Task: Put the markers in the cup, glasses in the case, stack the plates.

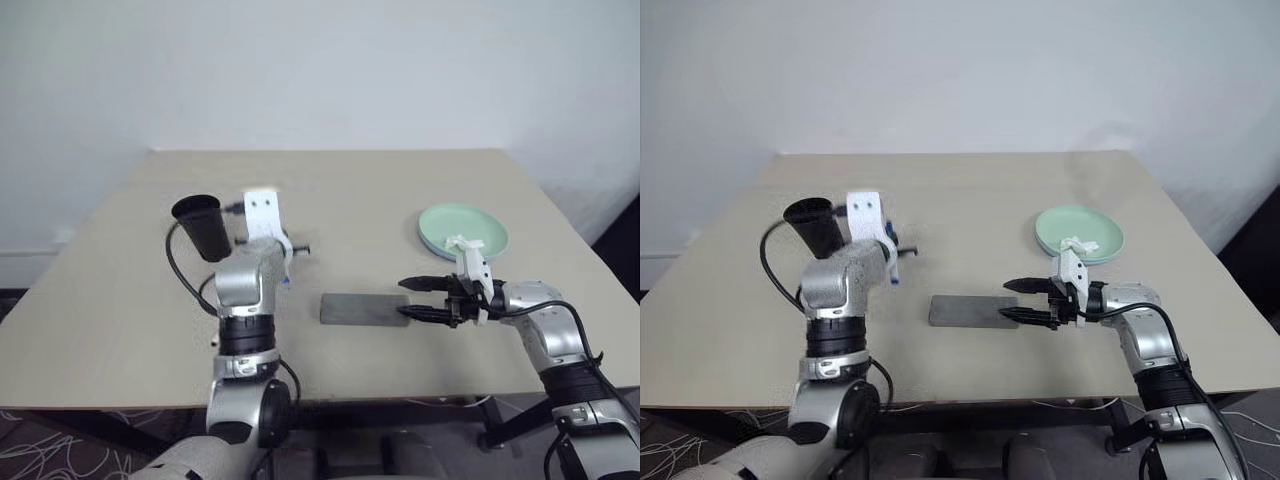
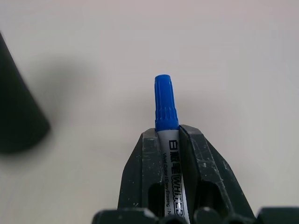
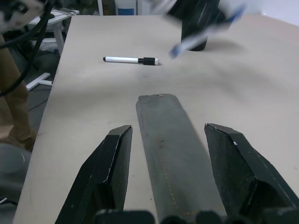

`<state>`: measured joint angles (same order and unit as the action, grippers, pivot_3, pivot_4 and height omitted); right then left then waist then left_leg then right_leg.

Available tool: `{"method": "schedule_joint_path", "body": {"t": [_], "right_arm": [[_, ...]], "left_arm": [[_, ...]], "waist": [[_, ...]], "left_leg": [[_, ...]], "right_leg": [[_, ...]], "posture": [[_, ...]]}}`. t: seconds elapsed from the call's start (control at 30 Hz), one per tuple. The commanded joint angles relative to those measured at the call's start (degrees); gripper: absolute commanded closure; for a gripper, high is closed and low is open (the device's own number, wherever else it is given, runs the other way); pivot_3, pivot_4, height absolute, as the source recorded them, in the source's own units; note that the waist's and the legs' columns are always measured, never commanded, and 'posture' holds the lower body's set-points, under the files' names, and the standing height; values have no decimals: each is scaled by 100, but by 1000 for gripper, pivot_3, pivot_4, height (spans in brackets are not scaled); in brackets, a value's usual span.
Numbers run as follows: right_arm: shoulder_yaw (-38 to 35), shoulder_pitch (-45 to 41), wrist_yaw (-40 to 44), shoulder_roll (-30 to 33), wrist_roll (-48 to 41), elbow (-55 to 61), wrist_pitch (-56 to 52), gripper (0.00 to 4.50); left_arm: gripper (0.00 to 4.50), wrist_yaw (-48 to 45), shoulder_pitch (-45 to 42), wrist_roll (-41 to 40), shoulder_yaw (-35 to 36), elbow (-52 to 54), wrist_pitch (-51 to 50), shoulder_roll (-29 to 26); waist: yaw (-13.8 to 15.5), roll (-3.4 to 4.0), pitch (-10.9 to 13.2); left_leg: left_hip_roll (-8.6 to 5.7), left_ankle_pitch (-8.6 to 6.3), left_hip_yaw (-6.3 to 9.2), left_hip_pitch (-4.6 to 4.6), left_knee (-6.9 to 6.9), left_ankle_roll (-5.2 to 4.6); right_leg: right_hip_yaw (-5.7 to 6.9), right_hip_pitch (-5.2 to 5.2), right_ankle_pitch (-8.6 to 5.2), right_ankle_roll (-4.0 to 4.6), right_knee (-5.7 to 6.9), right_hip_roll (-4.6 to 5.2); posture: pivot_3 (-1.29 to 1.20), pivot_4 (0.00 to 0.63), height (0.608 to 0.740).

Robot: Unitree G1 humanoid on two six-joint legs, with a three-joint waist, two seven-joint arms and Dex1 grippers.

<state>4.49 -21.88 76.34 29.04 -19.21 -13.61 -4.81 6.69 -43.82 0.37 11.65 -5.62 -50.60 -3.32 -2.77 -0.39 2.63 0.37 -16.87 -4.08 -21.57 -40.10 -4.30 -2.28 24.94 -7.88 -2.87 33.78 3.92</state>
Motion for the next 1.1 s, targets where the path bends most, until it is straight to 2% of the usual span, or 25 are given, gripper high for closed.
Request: {"method": "schedule_joint_path", "body": {"t": [0.03, 0.3, 0.6, 0.87, 1.1], "right_arm": [[-65, -166, -7, 22, -65, 60, 87, 1824], [-148, -392, -36, -41, -225, 77, -26, 1824], [-148, -430, -41, -18, -276, 178, -88, 1824], [-381, -644, -190, -135, -665, 255, -518, 1824], [-392, -658, -287, -158, -714, 304, -619, 1824]], "left_arm": [[4394, -293, -404, 244, -287, -402, 1467, -621], [4394, -80, -911, 481, -269, -1994, 3359, -1490], [4394, 118, -838, 598, -296, -3066, 5084, -2109], [4394, 152, -772, 613, -277, -3870, 6053, -2270], [4394, 206, -762, 634, -291, -4424, 6378, -2350]], "waist": [[3, 0, 0], [12, -4, -2], [12, -5, -2], [11, -6, -2], [12, -6, -3]], "left_leg": [[0, 1, 1, -1, 4, 2], [-4, 4, -2, -3, 3, -2], [-1, 3, -10, -6, 3, 0], [3, 5, -14, -5, 3, 5], [6, 5, -21, -9, 3, 6]], "right_leg": [[1, 2, 4, 7, 0, -1], [2, -1, 7, 5, -4, 3], [13, -1, 11, 7, -4, 3], [18, -2, 16, 13, -2, 5], [30, -1, 16, 14, -3, 4]], "posture": [[0, 0, 732], [0, 0, 732], [0, 0, 732], [0, 0, 732], [0, 0, 732]]}}
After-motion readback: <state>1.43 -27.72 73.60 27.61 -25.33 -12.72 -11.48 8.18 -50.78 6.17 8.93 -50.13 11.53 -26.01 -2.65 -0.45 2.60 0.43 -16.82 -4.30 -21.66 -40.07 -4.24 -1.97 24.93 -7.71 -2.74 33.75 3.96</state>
